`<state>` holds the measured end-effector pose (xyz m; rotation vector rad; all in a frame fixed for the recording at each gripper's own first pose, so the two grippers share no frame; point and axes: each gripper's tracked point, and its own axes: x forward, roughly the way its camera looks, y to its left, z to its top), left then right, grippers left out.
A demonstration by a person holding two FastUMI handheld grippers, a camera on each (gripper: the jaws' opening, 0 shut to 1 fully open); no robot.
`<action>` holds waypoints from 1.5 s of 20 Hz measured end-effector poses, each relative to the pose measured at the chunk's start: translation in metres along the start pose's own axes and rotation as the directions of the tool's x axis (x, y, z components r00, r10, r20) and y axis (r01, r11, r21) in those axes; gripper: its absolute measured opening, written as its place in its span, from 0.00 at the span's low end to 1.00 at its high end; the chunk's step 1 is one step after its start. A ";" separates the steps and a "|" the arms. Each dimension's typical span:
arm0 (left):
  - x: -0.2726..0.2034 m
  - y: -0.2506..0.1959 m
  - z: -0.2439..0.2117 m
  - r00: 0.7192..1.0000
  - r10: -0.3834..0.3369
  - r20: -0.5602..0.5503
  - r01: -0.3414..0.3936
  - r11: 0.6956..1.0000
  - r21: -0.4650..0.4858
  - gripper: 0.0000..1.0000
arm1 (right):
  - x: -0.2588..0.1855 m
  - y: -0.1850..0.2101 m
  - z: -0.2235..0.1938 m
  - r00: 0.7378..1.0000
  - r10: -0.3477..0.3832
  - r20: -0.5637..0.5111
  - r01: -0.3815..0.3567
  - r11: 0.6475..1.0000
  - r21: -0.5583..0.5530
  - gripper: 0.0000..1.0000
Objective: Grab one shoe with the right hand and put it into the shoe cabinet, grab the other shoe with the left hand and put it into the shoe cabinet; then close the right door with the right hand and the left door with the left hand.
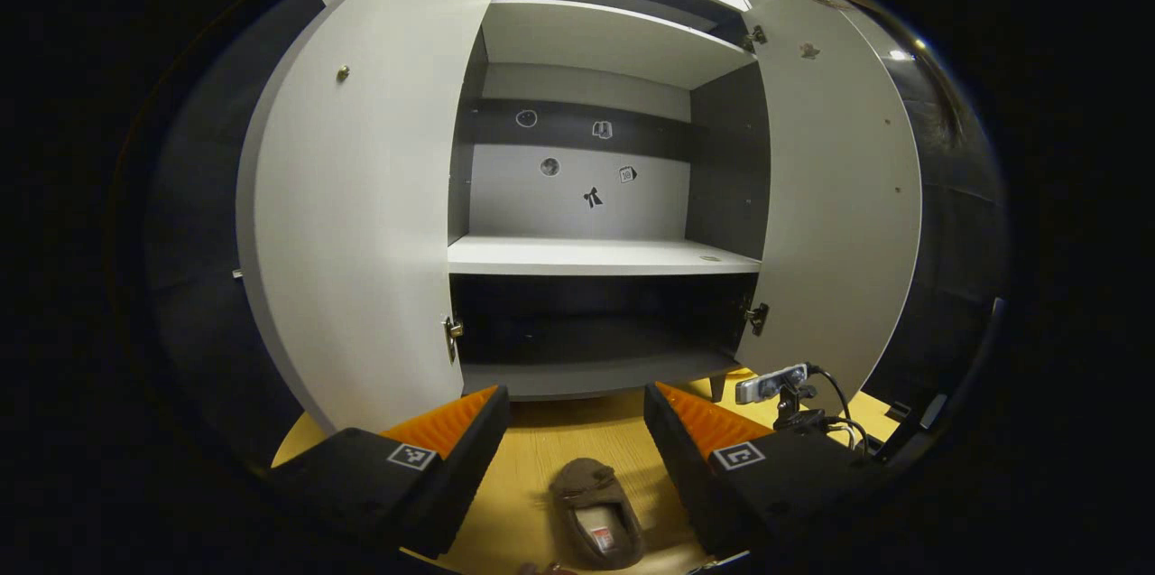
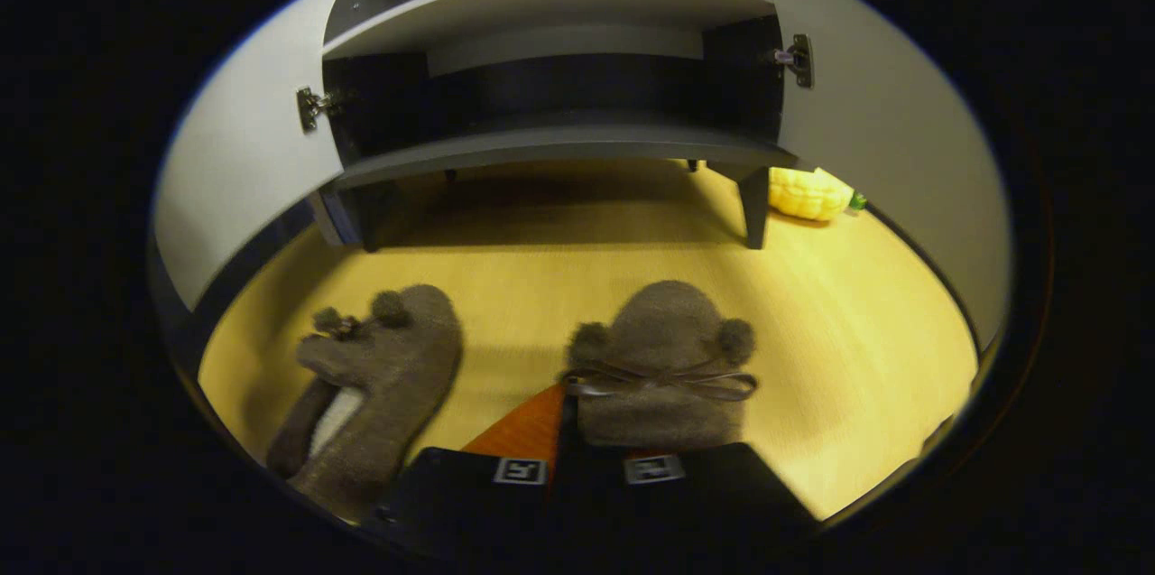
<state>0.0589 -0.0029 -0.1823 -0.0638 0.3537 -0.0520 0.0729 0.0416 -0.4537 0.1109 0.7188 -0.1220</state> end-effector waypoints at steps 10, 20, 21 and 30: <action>-0.021 -0.017 0.020 0.998 -0.046 0.040 0.045 0.999 0.019 0.95 | -0.050 0.003 0.091 0.989 0.077 0.123 -0.078 0.997 -0.001 0.12; -0.065 -0.052 0.052 0.994 -0.055 0.094 0.057 0.998 -0.023 0.95 | -0.116 0.011 0.336 0.882 0.106 0.459 -0.086 0.994 -0.064 0.12; -0.067 -0.052 0.053 0.995 -0.037 0.097 0.040 0.999 -0.028 0.95 | -0.114 0.012 0.358 0.872 0.109 0.478 -0.087 0.994 -0.068 0.12; -0.047 -0.048 0.058 0.990 0.123 0.072 -0.117 0.990 -0.075 0.95 | -0.019 0.011 0.505 0.864 0.085 0.497 -0.019 0.991 -0.136 0.12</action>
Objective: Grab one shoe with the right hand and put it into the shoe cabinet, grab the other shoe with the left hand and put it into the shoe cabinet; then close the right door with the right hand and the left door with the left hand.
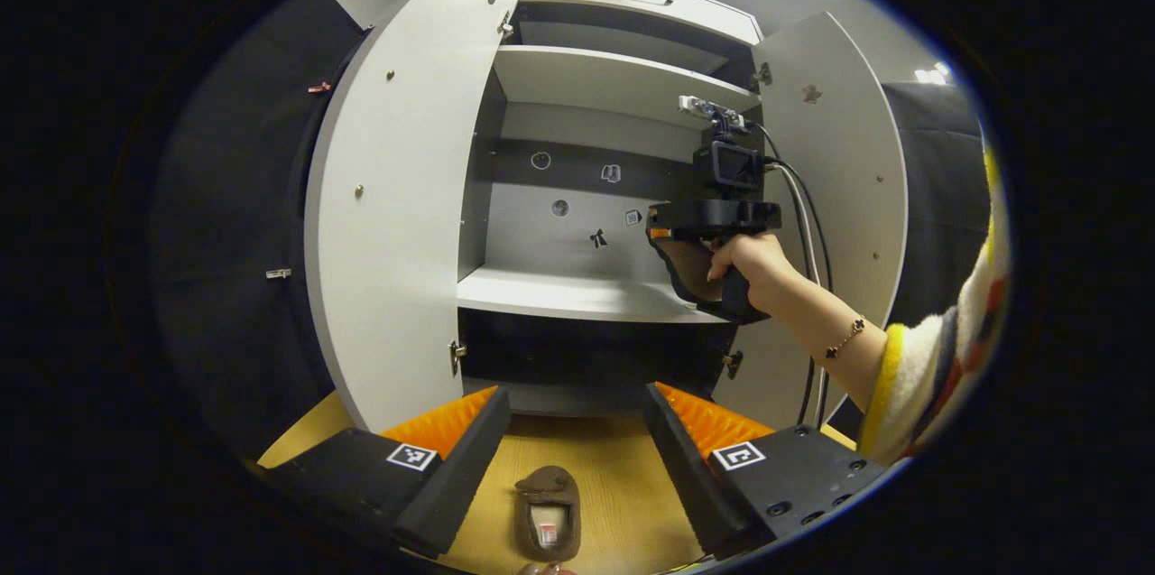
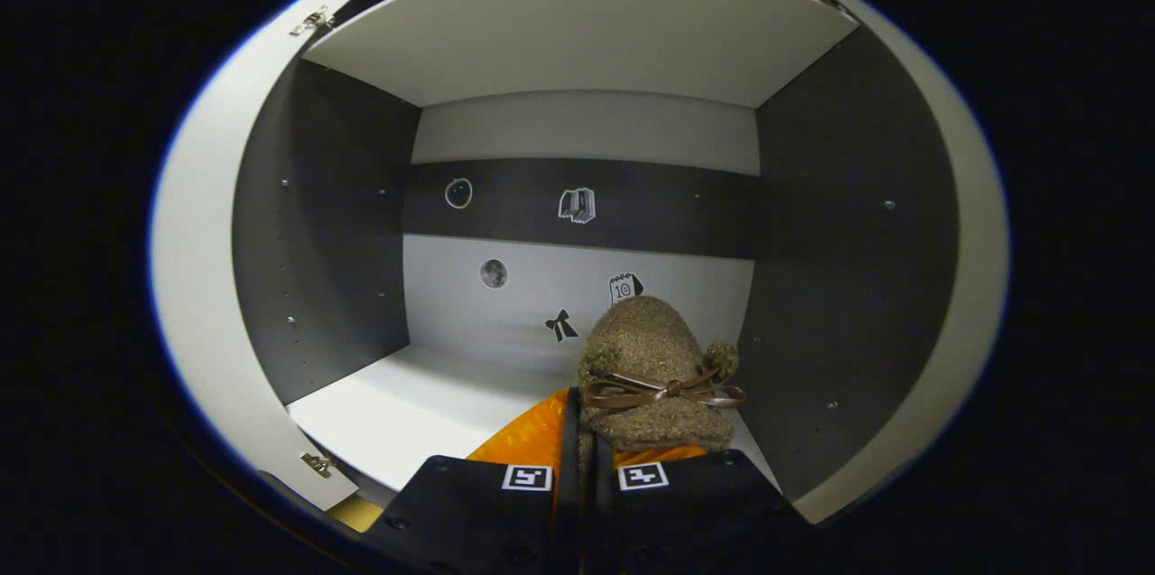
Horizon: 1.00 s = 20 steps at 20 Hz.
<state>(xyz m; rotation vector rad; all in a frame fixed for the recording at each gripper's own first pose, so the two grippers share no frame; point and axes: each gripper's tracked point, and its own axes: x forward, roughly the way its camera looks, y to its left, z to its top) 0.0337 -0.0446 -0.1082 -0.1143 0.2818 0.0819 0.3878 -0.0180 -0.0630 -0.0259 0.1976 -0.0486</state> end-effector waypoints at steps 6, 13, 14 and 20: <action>0.013 0.018 -0.006 0.996 0.086 -0.022 -0.086 0.996 -0.004 0.95 | 0.078 -0.008 -0.047 0.985 -0.019 -0.169 0.016 1.000 -0.021 0.06; 0.014 0.031 -0.002 0.992 0.122 -0.024 -0.122 0.993 -0.002 0.95 | 0.080 -0.001 -0.076 0.952 0.029 -0.304 -0.035 0.999 -0.012 0.31; 0.013 0.030 0.000 0.993 0.116 -0.018 -0.116 0.993 0.000 0.95 | 0.072 0.000 -0.072 0.952 0.035 -0.304 -0.041 0.999 -0.013 0.60; 0.001 0.030 -0.003 0.999 0.053 -0.007 -0.053 0.998 0.031 0.95 | 0.000 0.008 -0.025 0.980 0.084 -0.179 -0.083 0.996 0.014 0.86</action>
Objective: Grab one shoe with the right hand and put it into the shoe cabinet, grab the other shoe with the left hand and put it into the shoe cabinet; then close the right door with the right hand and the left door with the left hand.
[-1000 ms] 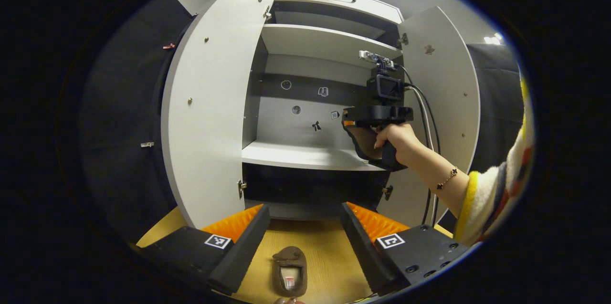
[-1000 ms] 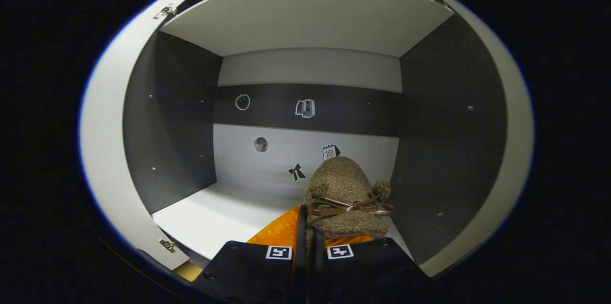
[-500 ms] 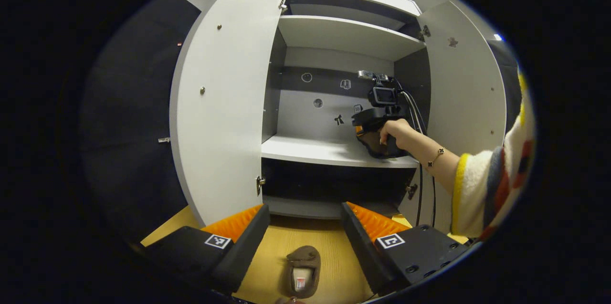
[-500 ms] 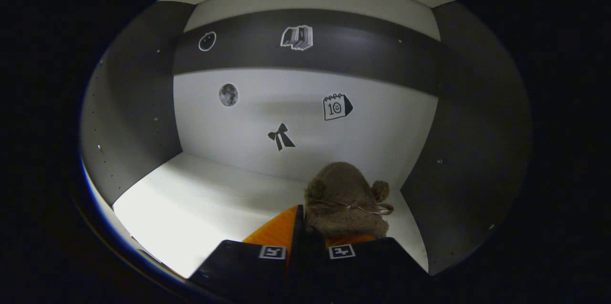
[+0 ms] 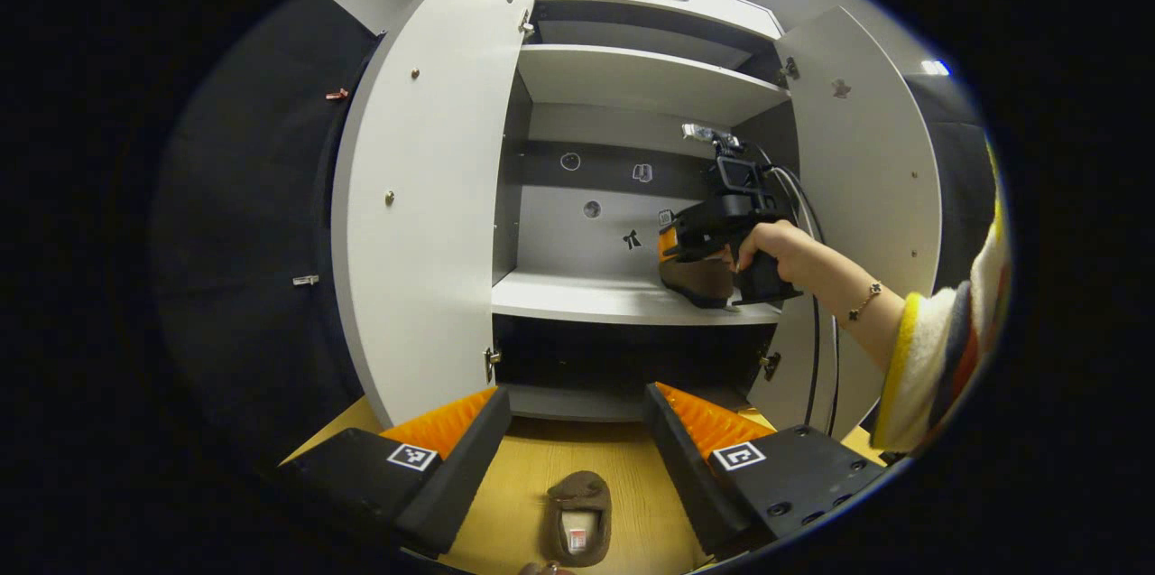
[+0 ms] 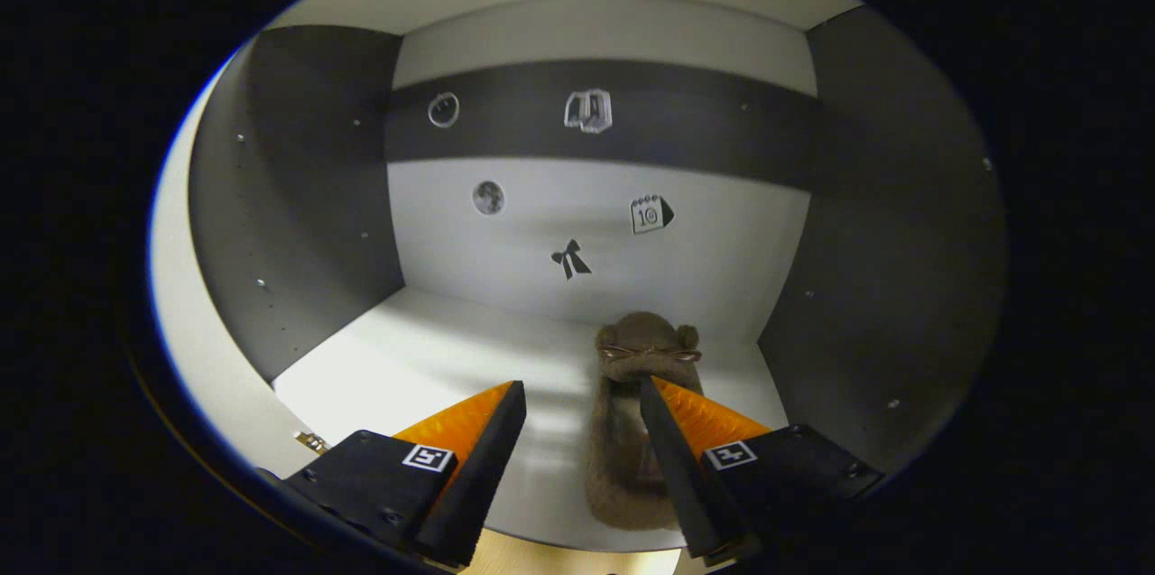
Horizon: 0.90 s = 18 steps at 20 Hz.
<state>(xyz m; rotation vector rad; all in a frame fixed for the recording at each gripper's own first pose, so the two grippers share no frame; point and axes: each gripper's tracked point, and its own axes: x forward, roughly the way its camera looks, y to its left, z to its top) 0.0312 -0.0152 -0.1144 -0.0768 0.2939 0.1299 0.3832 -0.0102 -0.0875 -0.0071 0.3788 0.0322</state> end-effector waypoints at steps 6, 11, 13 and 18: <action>-0.001 0.010 -0.056 0.989 -0.104 -0.102 0.105 0.994 0.006 0.95 | -0.119 0.032 -0.003 0.981 0.076 0.176 -0.084 0.996 0.035 0.99; 0.008 0.010 -0.121 0.960 -0.197 -0.198 0.203 0.979 0.010 0.95 | -0.194 0.033 -0.069 0.966 0.045 0.254 -0.068 0.994 0.084 0.98; 0.016 0.010 -0.152 0.949 -0.209 -0.235 0.220 0.975 0.021 0.95 | -0.207 0.023 -0.098 0.965 0.003 0.264 -0.028 0.995 0.092 0.98; 0.045 0.015 -0.229 0.925 -0.194 -0.327 0.218 0.975 0.040 0.95 | -0.219 0.009 -0.172 0.973 -0.036 0.227 0.017 0.996 0.087 0.98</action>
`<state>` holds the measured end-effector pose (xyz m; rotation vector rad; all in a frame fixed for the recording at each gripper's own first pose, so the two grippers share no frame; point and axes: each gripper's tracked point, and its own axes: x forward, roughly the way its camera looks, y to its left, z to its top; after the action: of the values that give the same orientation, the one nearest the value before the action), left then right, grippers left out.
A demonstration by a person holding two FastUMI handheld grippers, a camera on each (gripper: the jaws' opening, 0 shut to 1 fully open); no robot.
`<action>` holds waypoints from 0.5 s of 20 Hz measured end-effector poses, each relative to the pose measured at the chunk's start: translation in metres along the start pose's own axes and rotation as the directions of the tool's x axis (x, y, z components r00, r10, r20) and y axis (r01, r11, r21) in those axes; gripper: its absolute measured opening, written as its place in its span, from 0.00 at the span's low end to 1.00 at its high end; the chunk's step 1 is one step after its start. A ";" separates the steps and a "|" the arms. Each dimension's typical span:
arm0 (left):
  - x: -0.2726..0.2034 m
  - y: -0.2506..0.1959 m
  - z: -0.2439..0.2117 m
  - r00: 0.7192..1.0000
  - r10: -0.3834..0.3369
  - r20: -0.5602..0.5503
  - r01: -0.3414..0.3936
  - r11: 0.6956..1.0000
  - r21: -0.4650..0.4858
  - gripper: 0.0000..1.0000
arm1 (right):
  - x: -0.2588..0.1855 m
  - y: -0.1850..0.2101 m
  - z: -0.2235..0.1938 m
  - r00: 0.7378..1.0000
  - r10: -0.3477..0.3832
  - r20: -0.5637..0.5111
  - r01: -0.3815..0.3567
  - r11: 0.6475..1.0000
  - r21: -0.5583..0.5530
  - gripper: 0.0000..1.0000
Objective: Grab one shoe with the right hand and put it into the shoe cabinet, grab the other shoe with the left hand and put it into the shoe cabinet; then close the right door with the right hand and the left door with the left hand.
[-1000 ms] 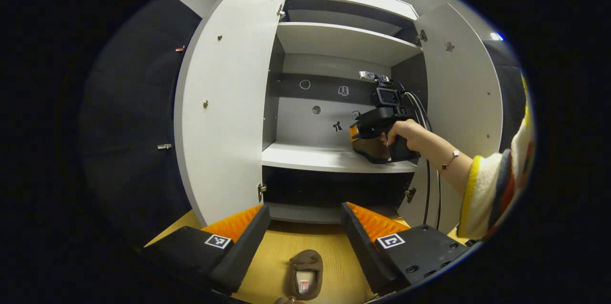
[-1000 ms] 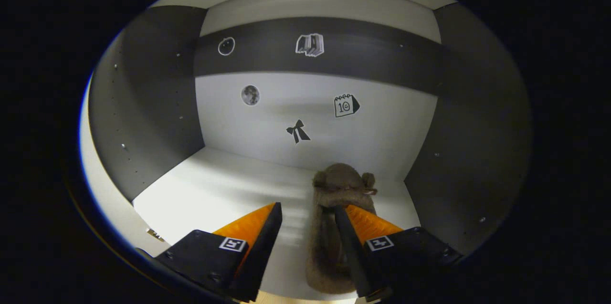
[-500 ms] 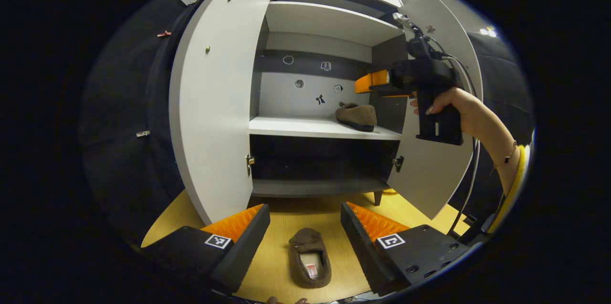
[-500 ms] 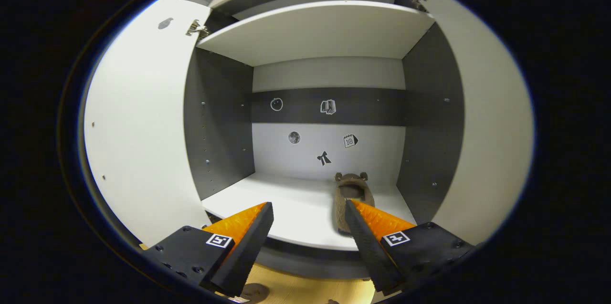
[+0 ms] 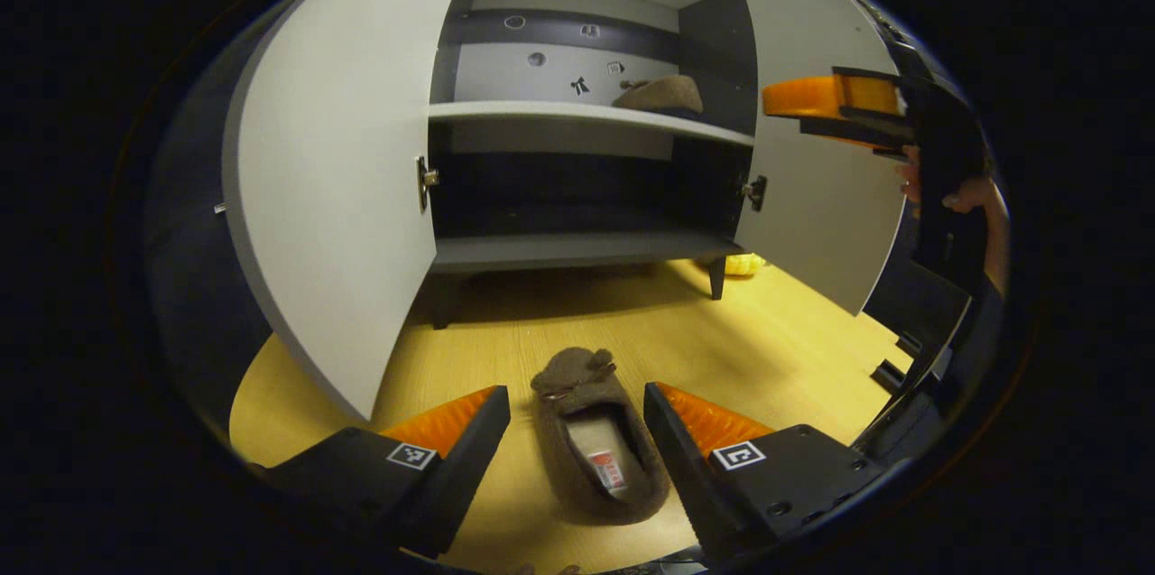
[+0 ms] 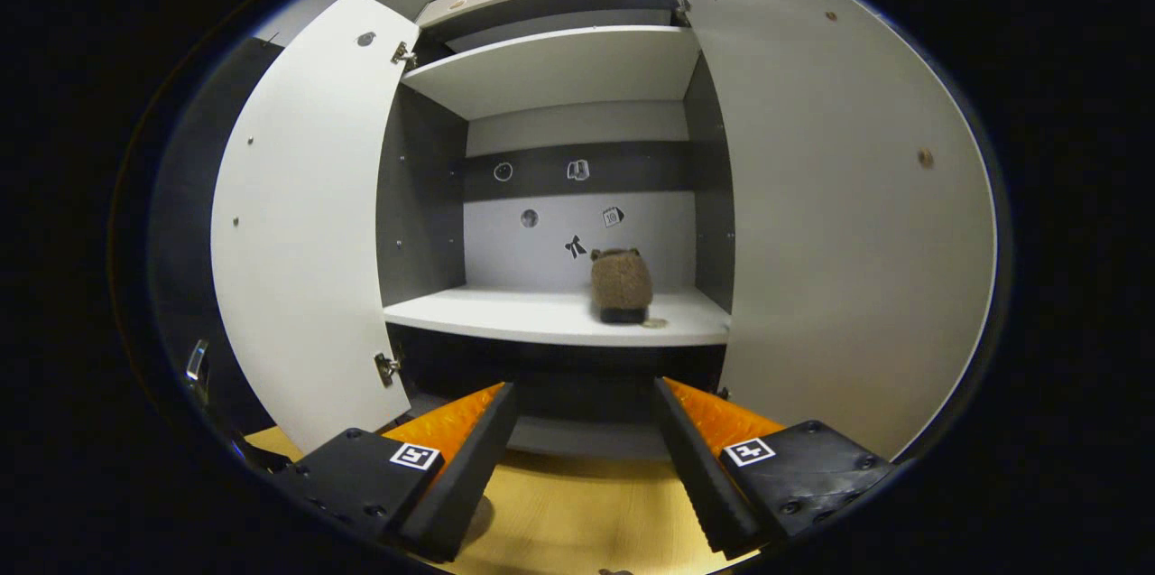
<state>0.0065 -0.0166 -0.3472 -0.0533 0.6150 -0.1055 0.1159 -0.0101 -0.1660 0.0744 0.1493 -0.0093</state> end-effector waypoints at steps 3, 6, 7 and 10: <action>0.026 0.010 -0.026 0.999 0.027 -0.027 -0.027 0.999 -0.026 0.94 | -0.007 -0.003 -0.033 0.998 0.015 -0.053 -0.016 1.000 -0.007 0.98; 0.050 0.013 -0.051 0.998 0.016 -0.068 -0.020 0.998 -0.060 0.83 | -0.011 -0.005 -0.061 0.994 0.037 -0.101 -0.037 0.999 -0.004 0.98; 0.057 0.016 -0.055 0.997 0.020 -0.075 -0.025 0.998 -0.057 0.81 | -0.012 -0.007 -0.070 0.991 0.041 -0.124 -0.042 0.999 -0.005 0.98; 0.075 0.017 -0.053 0.997 0.020 -0.069 -0.025 0.997 -0.066 0.71 | -0.007 -0.011 -0.082 0.986 0.051 -0.156 -0.053 0.999 -0.008 0.99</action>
<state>0.0381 -0.0088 -0.4348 -0.1079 0.6874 -0.0649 0.0968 -0.0150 -0.2466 0.0667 0.3038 0.0496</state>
